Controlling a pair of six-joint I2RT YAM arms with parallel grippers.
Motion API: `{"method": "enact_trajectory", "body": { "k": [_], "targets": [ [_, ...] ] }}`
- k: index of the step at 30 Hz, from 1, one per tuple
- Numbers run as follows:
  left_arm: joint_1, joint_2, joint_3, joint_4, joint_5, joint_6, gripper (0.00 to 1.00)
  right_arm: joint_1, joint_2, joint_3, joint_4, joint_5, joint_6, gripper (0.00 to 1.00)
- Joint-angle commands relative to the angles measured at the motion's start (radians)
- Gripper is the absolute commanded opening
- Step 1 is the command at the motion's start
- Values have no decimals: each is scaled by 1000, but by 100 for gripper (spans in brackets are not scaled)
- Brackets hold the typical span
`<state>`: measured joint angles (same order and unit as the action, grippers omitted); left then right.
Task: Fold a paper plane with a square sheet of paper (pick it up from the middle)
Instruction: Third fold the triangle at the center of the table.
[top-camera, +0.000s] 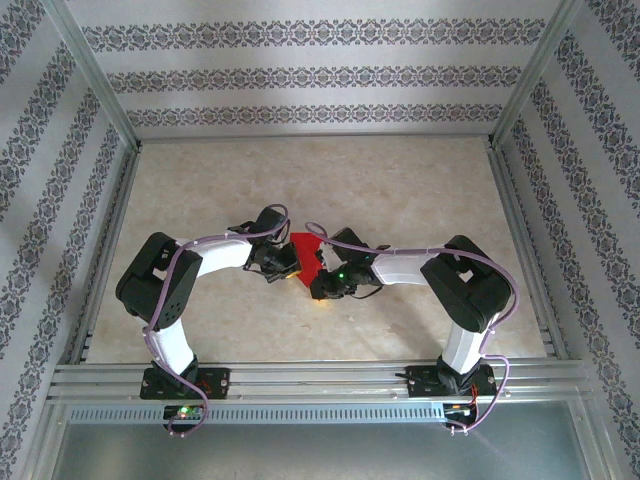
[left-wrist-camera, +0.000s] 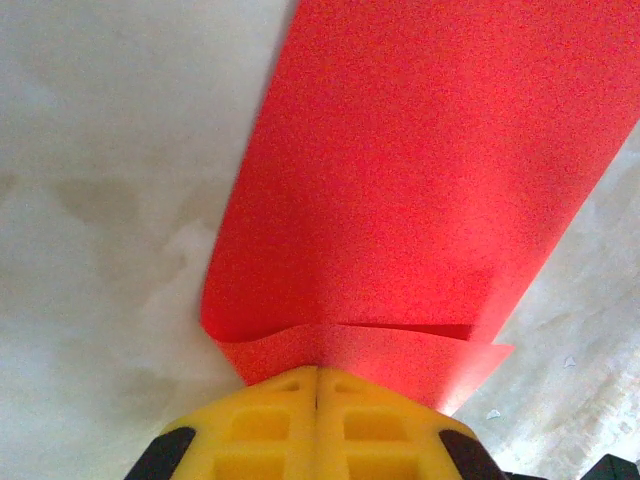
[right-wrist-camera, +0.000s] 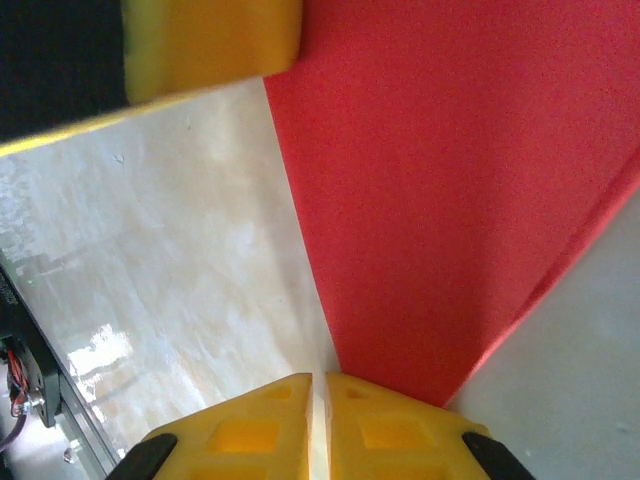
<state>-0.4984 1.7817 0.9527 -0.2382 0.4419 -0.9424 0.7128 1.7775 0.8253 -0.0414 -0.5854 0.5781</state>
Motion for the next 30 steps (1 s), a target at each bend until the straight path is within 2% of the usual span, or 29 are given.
{"method": "enact_trajectory", "body": {
  "k": [1, 7, 14, 30],
  "targets": [
    [-11, 47, -3, -83, -53, 25, 4, 23, -31, -51, -90, -8, 2, 14],
    [-11, 49, 5, -86, -47, 33, 4, 23, -88, -95, -98, 18, -12, 14],
    [-11, 38, 11, -78, -32, 42, 4, 14, -208, -62, -36, 78, -19, 13],
    [-11, 23, 13, -50, -5, 48, 4, 20, -10, 61, -50, 107, -26, 11]
  ]
}}
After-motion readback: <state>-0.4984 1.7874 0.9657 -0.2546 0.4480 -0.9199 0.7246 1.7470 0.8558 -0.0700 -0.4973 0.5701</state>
